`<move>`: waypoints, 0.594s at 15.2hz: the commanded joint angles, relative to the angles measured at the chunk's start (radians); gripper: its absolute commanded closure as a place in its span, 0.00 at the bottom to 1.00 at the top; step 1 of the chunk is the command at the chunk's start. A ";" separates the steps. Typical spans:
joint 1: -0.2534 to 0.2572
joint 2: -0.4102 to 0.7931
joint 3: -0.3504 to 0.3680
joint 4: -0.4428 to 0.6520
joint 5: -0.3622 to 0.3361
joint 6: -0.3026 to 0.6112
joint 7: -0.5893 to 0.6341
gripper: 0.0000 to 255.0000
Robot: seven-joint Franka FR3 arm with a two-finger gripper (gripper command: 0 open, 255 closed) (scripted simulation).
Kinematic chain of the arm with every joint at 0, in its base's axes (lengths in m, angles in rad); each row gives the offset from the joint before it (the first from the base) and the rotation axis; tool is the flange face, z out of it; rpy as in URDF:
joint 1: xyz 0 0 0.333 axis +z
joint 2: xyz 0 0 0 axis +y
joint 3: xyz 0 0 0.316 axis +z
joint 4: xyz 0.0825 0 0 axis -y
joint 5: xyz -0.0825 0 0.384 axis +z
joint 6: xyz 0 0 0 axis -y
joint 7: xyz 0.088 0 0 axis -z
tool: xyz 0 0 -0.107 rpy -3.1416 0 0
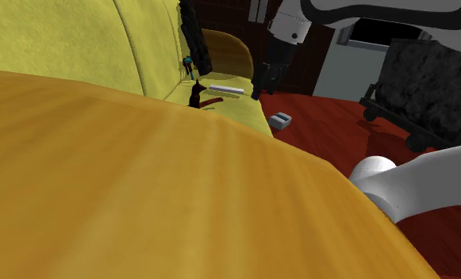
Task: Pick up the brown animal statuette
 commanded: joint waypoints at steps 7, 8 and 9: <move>-0.008 0.189 0.077 0.160 0.111 0.014 0.216 0.00; -0.009 0.222 0.088 0.190 0.126 0.016 0.251 0.00; -0.011 0.256 0.098 0.222 0.140 0.018 0.285 0.00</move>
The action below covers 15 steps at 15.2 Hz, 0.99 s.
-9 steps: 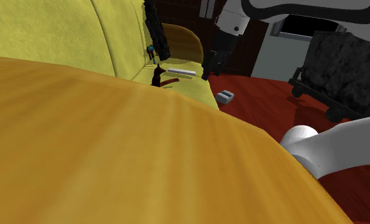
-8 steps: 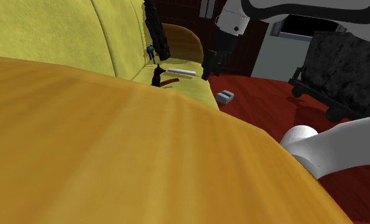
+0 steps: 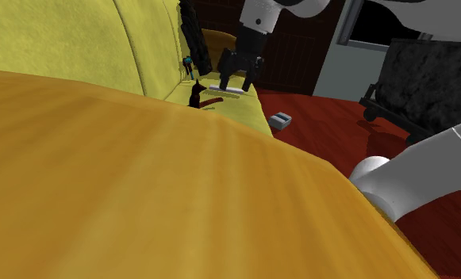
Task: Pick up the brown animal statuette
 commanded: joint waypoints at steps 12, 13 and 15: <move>-0.010 0.261 0.070 0.201 0.097 0.073 0.257 0.00; -0.010 0.259 0.070 0.185 0.098 0.086 0.254 0.00; -0.009 0.256 0.071 0.161 0.100 0.107 0.250 0.00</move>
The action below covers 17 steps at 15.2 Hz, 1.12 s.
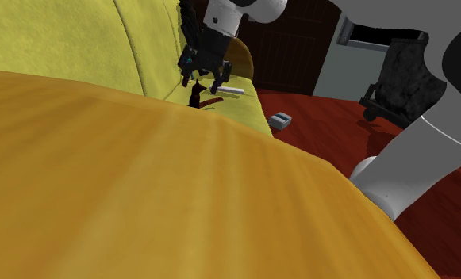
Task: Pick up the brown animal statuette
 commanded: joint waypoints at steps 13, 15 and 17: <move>0.000 0.000 0.000 0.015 -0.001 -0.013 0.004 1.00; -0.001 0.006 -0.001 0.047 -0.004 -0.039 0.010 1.00; -0.001 0.012 -0.002 0.079 -0.006 -0.066 0.015 1.00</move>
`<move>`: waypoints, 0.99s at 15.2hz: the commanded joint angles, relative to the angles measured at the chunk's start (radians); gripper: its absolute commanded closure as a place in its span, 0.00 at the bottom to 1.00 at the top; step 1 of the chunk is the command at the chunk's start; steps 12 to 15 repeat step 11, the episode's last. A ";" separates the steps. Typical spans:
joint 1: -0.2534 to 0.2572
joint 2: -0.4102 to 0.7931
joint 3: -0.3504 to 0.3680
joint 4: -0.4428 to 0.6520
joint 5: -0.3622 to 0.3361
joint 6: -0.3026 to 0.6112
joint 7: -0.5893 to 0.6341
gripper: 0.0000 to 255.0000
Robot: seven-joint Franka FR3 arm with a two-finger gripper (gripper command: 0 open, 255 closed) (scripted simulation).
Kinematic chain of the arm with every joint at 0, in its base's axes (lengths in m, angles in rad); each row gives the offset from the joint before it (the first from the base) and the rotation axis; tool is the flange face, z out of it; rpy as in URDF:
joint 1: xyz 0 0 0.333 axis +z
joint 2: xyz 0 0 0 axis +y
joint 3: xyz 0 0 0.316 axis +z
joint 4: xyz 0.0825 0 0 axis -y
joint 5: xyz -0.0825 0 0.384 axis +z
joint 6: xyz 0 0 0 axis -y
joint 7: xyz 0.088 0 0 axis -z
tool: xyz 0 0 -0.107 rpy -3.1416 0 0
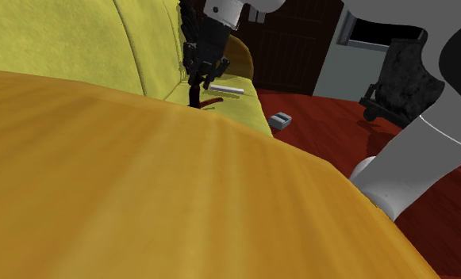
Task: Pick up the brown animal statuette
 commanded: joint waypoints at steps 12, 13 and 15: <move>-0.003 0.039 -0.003 0.178 -0.012 -0.136 0.029 1.00; -0.003 0.039 -0.003 0.178 -0.012 -0.136 0.029 1.00; -0.003 0.039 -0.003 0.178 -0.012 -0.136 0.029 1.00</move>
